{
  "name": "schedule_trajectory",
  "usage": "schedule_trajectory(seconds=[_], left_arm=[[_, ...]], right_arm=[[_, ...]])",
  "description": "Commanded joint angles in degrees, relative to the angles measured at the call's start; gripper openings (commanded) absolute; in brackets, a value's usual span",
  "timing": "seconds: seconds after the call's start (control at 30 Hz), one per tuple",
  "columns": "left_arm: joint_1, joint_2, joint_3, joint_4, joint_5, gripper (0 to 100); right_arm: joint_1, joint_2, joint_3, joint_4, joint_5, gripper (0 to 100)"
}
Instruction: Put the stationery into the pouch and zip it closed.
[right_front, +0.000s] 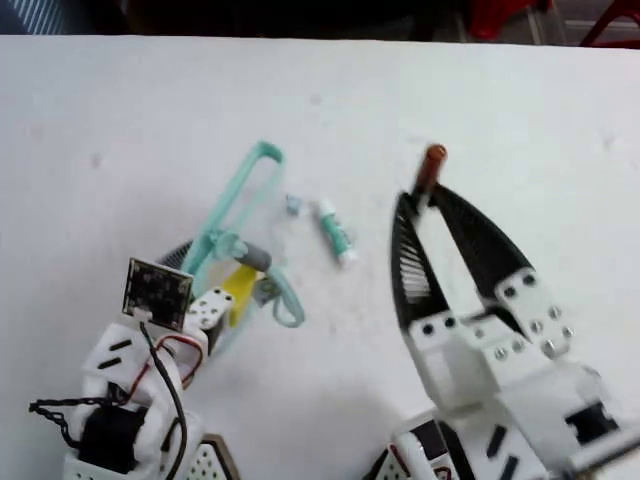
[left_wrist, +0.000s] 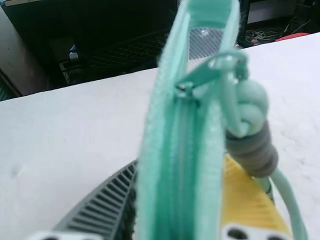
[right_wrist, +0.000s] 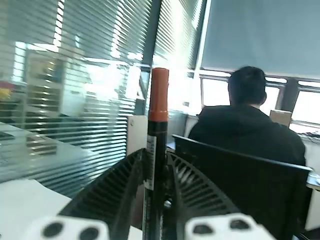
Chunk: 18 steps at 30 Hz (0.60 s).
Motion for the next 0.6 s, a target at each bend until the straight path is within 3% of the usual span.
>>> schedule_trajectory(seconds=[0.0,0.27,0.57], left_arm=[[2.9,0.0,-0.4,-1.1,0.4,25],[3.2,0.0,0.5,-1.6,0.3,25],[3.1,0.0,0.5,-1.6,0.3,25]], right_arm=[[-5.1,7.4,-0.3,-7.0,-0.4,1.6],[-13.3,28.4,-17.7,-11.6,-0.4,1.6],[-13.4,44.3,-20.1,-12.9,-0.5,1.6]])
